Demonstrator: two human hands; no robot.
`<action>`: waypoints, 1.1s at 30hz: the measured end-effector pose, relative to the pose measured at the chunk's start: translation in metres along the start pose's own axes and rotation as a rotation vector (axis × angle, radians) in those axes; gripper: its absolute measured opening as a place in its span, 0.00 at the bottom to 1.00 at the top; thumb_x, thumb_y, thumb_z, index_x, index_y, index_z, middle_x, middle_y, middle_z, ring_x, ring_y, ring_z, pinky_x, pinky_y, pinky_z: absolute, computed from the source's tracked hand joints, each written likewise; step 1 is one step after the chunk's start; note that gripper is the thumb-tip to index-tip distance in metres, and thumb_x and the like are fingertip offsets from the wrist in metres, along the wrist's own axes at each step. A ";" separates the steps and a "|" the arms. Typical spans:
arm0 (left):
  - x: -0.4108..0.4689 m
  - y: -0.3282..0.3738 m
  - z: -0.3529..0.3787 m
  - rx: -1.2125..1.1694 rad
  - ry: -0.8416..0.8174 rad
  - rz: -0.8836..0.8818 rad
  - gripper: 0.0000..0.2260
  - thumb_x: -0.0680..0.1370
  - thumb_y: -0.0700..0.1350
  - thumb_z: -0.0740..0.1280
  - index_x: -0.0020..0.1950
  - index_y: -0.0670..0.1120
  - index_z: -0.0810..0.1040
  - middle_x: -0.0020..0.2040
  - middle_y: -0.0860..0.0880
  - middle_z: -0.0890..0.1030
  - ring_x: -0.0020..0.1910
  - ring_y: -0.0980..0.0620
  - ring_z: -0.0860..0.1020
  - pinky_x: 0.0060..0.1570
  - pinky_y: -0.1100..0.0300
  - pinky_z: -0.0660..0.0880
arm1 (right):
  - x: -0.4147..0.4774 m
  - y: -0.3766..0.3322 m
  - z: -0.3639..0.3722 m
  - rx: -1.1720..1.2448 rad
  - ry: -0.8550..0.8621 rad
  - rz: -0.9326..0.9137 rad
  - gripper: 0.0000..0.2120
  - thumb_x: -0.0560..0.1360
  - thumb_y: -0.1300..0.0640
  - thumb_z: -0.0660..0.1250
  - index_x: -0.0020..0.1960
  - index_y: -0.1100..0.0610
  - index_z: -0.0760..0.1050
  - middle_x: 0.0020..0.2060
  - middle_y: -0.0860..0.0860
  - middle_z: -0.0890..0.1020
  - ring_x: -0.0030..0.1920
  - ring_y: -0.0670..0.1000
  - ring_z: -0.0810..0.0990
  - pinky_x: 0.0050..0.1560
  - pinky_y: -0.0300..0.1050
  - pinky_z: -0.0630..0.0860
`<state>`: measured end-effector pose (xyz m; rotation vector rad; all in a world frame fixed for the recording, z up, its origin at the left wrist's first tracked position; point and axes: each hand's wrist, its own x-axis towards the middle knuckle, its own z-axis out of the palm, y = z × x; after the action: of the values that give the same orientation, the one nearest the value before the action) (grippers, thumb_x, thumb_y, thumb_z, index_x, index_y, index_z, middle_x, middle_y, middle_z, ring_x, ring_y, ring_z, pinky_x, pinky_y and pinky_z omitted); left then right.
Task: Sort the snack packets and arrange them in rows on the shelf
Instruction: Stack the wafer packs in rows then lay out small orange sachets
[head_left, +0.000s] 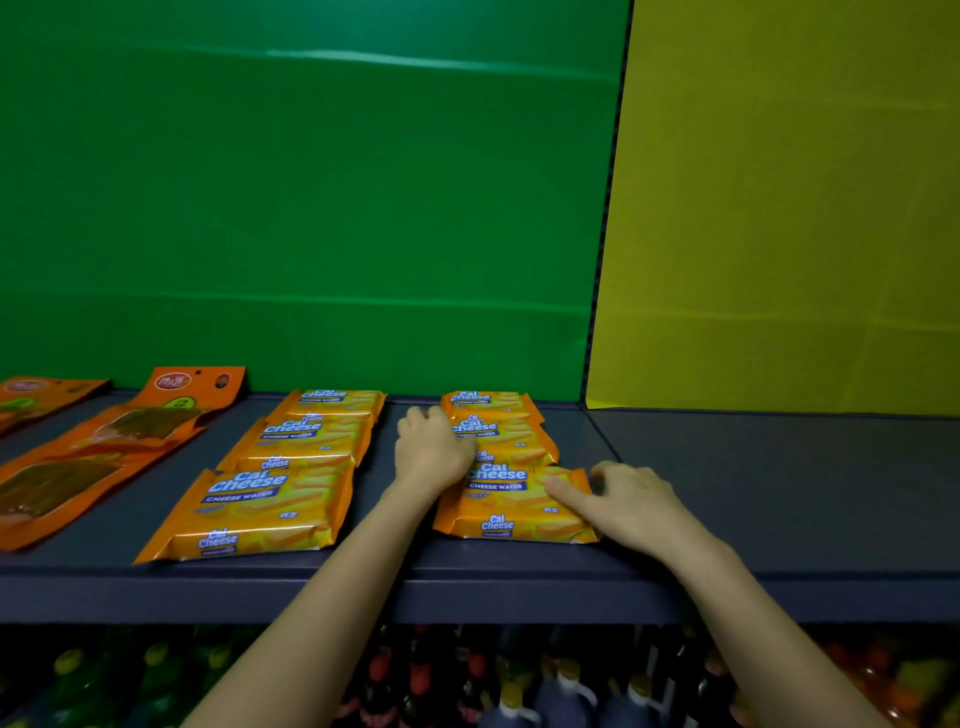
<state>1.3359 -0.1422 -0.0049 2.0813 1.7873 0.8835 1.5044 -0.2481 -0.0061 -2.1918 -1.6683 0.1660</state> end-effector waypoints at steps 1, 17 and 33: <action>-0.003 0.001 -0.007 0.010 0.033 0.066 0.19 0.77 0.49 0.63 0.63 0.38 0.69 0.65 0.39 0.68 0.66 0.40 0.65 0.64 0.50 0.65 | -0.001 0.000 -0.004 -0.012 0.039 0.009 0.32 0.72 0.31 0.56 0.61 0.56 0.73 0.58 0.55 0.79 0.61 0.58 0.75 0.56 0.48 0.71; -0.111 -0.205 -0.223 0.366 0.487 0.038 0.11 0.76 0.50 0.65 0.53 0.47 0.79 0.50 0.47 0.82 0.52 0.44 0.79 0.43 0.54 0.73 | -0.019 -0.203 0.034 0.194 0.236 -0.715 0.11 0.78 0.53 0.60 0.58 0.52 0.75 0.55 0.49 0.79 0.59 0.52 0.75 0.60 0.48 0.70; -0.258 -0.484 -0.391 0.659 0.442 -0.305 0.08 0.73 0.47 0.69 0.45 0.44 0.81 0.42 0.46 0.83 0.42 0.43 0.82 0.35 0.54 0.76 | -0.142 -0.503 0.169 0.222 -0.058 -1.066 0.14 0.79 0.49 0.57 0.63 0.48 0.71 0.59 0.43 0.76 0.62 0.46 0.72 0.56 0.42 0.71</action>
<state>0.7002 -0.3612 -0.0413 1.9418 2.8564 0.7752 0.9553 -0.2327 0.0037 -0.9332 -2.4444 0.1042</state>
